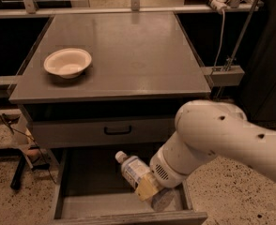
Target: Place blue plastic bottle into middle drawer
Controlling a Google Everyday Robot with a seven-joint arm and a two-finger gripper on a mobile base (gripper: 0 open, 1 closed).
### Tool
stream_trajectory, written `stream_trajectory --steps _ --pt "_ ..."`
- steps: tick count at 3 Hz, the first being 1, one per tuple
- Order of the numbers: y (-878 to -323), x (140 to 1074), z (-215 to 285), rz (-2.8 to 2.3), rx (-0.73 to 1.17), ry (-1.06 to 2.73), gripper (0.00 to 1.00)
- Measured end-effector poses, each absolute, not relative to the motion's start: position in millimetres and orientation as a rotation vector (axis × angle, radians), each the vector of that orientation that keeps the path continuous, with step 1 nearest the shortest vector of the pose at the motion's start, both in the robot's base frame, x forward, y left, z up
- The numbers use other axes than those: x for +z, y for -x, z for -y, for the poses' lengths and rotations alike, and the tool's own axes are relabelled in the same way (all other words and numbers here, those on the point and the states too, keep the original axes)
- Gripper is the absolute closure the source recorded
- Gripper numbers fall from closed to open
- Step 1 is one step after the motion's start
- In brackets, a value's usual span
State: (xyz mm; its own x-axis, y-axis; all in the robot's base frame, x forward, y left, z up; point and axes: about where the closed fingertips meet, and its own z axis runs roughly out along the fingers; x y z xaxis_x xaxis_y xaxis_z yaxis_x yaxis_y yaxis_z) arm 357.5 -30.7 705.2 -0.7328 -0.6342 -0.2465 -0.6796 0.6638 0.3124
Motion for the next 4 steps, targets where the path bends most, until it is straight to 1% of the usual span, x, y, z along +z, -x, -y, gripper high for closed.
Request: stream_trajectory --steps 1,3,4 --pt "-363.0 673.4 6.7 -2.729 0.653 0.977 1.00" --pt "-396.5 609.1 -35.1 -2.681 0.772 0.895 1.00" --pt "-392.3 568.8 -53.7 -2.711 0.876 0.903 1.00"
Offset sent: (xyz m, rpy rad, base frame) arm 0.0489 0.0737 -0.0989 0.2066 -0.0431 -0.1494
